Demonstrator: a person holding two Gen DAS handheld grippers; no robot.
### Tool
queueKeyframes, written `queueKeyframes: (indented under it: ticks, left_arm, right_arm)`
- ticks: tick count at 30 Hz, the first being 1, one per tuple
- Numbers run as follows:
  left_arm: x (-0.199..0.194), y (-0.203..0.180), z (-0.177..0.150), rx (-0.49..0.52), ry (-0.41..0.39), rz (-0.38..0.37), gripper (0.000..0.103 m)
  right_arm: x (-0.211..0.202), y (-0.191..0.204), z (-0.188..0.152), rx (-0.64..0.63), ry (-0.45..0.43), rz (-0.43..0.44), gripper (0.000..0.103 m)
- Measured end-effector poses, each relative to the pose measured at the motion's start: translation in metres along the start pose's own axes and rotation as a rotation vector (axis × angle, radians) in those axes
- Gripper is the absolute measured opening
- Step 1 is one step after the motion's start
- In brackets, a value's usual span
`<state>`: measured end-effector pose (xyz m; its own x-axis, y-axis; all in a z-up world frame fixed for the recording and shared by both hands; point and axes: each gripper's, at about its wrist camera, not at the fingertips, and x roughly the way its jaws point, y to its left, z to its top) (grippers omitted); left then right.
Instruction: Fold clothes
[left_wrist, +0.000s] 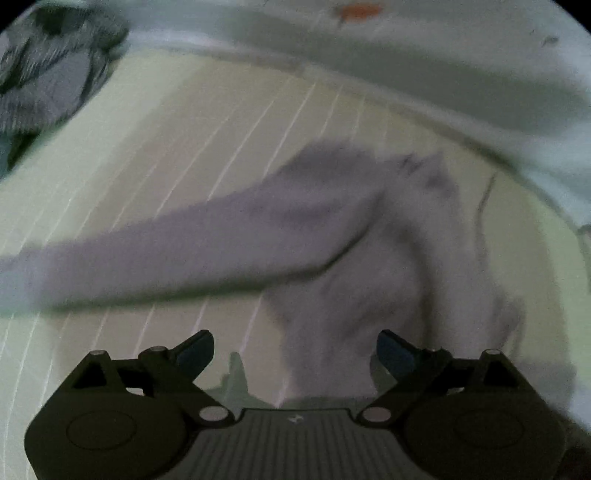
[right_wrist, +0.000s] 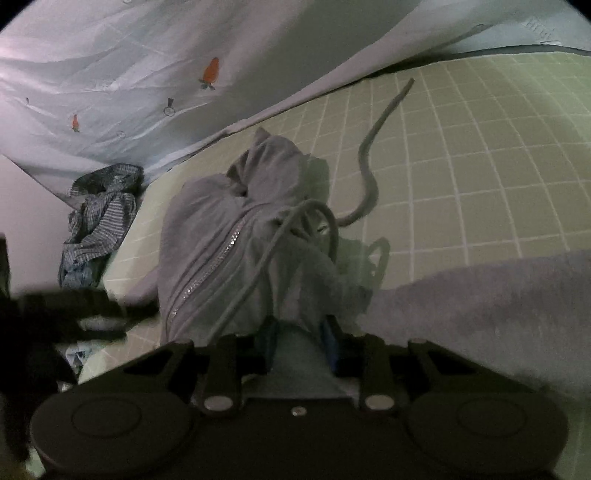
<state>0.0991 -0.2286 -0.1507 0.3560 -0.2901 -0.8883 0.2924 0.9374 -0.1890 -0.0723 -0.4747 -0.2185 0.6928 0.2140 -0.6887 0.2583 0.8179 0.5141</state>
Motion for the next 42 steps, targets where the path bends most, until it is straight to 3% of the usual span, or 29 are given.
queueKeyframes:
  ticks: [3,8,9,11,13,15,19,26,31,37,42]
  left_arm:
    - [0.000,-0.016,0.020,-0.014,-0.028,-0.084,0.095]
    - [0.031,-0.051,0.037,0.004,-0.010,-0.134,0.091]
    - [0.037,-0.054,0.035,0.009,0.003,-0.134,0.081]
    - [0.050,-0.060,0.031,0.017,0.029,-0.135,0.038]
    - [0.056,-0.059,0.023,0.034,0.048,-0.131,0.011]
    - [0.057,-0.055,0.014,0.059,0.061,-0.127,0.005]
    - [0.054,-0.030,-0.007,0.069,0.102,-0.125,0.003]
    - [0.050,0.012,-0.042,-0.057,0.178,-0.183,0.005]
    - [0.052,0.012,-0.043,-0.077,0.182,-0.194,0.005]
    - [0.055,0.019,-0.042,-0.123,0.193,-0.226,0.005]
    - [0.052,0.029,-0.044,-0.150,0.203,-0.248,0.005]
  right_arm:
    - [0.004,-0.004,0.004,0.007,0.015,0.011,0.029]
    - [0.004,-0.012,0.010,0.021,0.014,0.030,0.029]
    - [0.005,-0.013,0.011,0.024,0.013,0.032,0.029]
    - [0.004,-0.015,0.011,0.029,0.013,0.034,0.029]
    - [0.004,-0.016,0.012,0.038,0.017,0.037,0.029]
    - [0.003,-0.017,0.013,0.056,0.020,0.028,0.029]
    - [-0.006,-0.017,0.019,0.085,0.010,-0.024,0.029]
    - [-0.039,-0.008,0.053,0.095,-0.144,-0.078,0.031]
    - [-0.012,0.004,0.079,0.040,-0.096,-0.043,0.031]
    - [0.048,0.015,0.098,0.080,0.019,0.029,0.036]
    - [0.085,0.024,0.115,0.101,0.055,0.100,0.055]
